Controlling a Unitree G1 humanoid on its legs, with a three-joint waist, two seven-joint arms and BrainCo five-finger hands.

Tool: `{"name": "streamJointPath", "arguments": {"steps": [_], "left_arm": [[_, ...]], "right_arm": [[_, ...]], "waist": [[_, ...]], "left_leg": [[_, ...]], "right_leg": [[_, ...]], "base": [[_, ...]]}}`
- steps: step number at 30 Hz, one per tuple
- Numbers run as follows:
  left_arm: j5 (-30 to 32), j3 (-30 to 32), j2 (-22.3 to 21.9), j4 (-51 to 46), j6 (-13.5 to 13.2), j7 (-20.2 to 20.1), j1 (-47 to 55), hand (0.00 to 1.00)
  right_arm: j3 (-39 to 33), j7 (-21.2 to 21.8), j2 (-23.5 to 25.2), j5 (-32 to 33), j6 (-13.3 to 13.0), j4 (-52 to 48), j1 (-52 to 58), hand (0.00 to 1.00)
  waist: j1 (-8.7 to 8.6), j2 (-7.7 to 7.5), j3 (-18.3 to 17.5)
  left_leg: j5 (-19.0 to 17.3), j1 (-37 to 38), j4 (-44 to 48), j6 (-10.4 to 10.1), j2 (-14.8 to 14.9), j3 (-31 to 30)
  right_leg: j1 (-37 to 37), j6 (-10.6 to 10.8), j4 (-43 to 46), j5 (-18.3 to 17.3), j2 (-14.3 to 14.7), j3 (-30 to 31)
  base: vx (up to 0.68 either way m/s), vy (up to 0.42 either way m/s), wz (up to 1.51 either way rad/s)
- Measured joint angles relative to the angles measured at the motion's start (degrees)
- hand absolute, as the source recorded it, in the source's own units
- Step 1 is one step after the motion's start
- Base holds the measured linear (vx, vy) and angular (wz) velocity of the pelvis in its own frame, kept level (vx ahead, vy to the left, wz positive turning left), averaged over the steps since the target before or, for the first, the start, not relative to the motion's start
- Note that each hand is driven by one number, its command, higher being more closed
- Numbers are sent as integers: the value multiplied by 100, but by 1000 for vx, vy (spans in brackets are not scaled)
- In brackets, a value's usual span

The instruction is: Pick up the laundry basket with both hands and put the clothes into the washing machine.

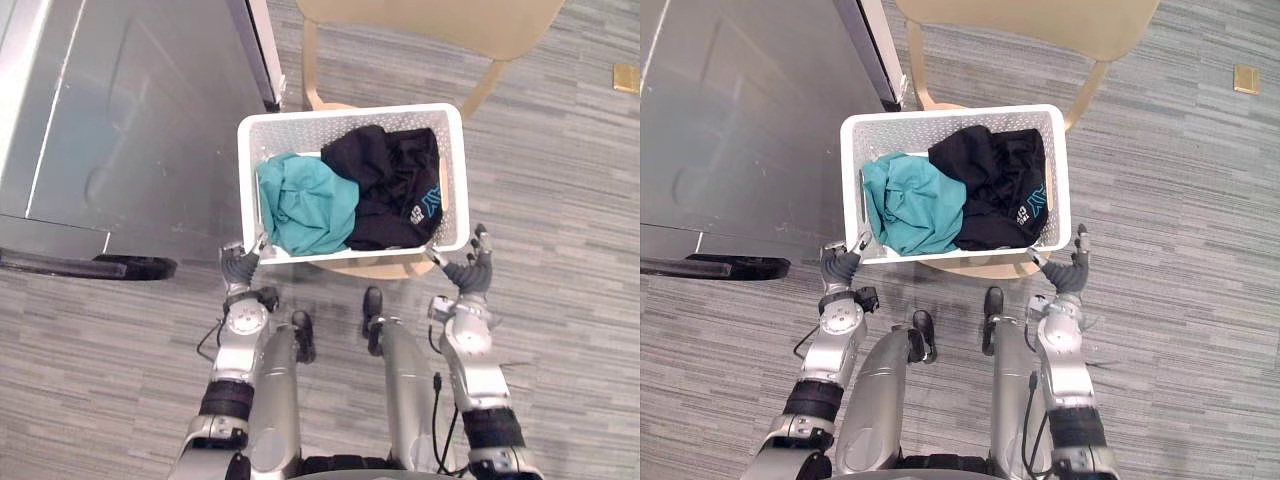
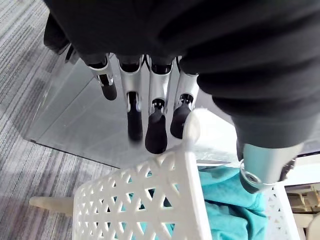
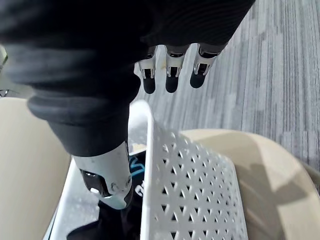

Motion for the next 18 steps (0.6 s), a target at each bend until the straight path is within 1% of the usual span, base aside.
{"name": "streamJointPath", "arguments": {"steps": [2,5,6,7,8,9,10,12,13,15,18], "left_arm": [[-35,13,-22,-163,-88,-25,235,0],[-235,112,-10,-371,-160,-221,669,0],[-314,113,-15,-366,-166,-346,886,0],[-428,110,-44,-338,-170,-505,1168,0],[-449,111,-53,-324,-171,-526,1221,0],[-450,128,-85,-196,-189,-654,1384,0],[-448,126,-86,-92,-200,-720,1447,0],[-450,225,-101,517,-210,-983,1658,0],[-448,277,-116,714,-205,-1047,1693,0],[-444,500,-162,1622,-178,-1264,1705,0],[-435,767,-187,2465,-96,-1368,1707,0]], "right_arm": [[-59,37,-45,3,-58,-72,198,0],[-72,253,-135,7,-120,-204,548,0],[-84,340,-174,18,-130,-194,729,0],[-140,477,-207,56,-142,-131,958,0],[-153,512,-215,64,-151,-94,997,0],[-211,652,-224,117,-194,155,1117,0],[-226,716,-219,127,-206,321,1171,0],[-229,985,-190,179,-211,1162,1349,0],[-234,1043,-178,177,-202,1406,1361,0],[-270,1228,-81,176,-98,2364,1345,0],[-287,1344,28,173,-37,3240,1312,0]], "waist": [[50,7,-4],[72,20,-22],[77,47,-166],[99,101,-403],[106,116,-441],[97,170,-565],[98,189,-623],[128,217,-947],[129,220,-1015],[198,230,-1267],[211,233,-1548]], "left_leg": [[74,238,-232,-54,-48,19],[172,623,-561,-95,-75,-5],[213,714,-700,-104,-84,-19],[269,799,-866,-114,-98,-32],[278,840,-907,-115,-100,-39],[334,1016,-1047,-124,-117,-67],[362,1121,-1136,-122,-125,-66],[418,1433,-1422,-134,-158,-102],[429,1497,-1482,-146,-165,-123],[517,1754,-1730,-195,-181,-175],[632,1974,-2008,-220,-234,-295]], "right_leg": [[185,-1,-104,-3,-20,6],[530,-26,-267,-34,-20,-61],[608,-33,-353,-42,-20,-102],[694,-33,-458,-45,-20,-145],[734,-35,-484,-47,-21,-160],[918,-33,-572,-66,-33,-220],[1015,-32,-612,-75,-37,-247],[1285,3,-711,-163,-64,-349],[1341,6,-725,-178,-70,-374],[1587,10,-850,-191,-78,-466],[1835,22,-984,-211,-129,-642]], "base": [[73,-29,4],[71,-44,8],[120,-47,14],[140,-43,13],[165,-30,17],[105,-13,17],[112,-16,23],[109,-18,20],[106,-18,19],[75,-19,18],[44,-13,33]]}}
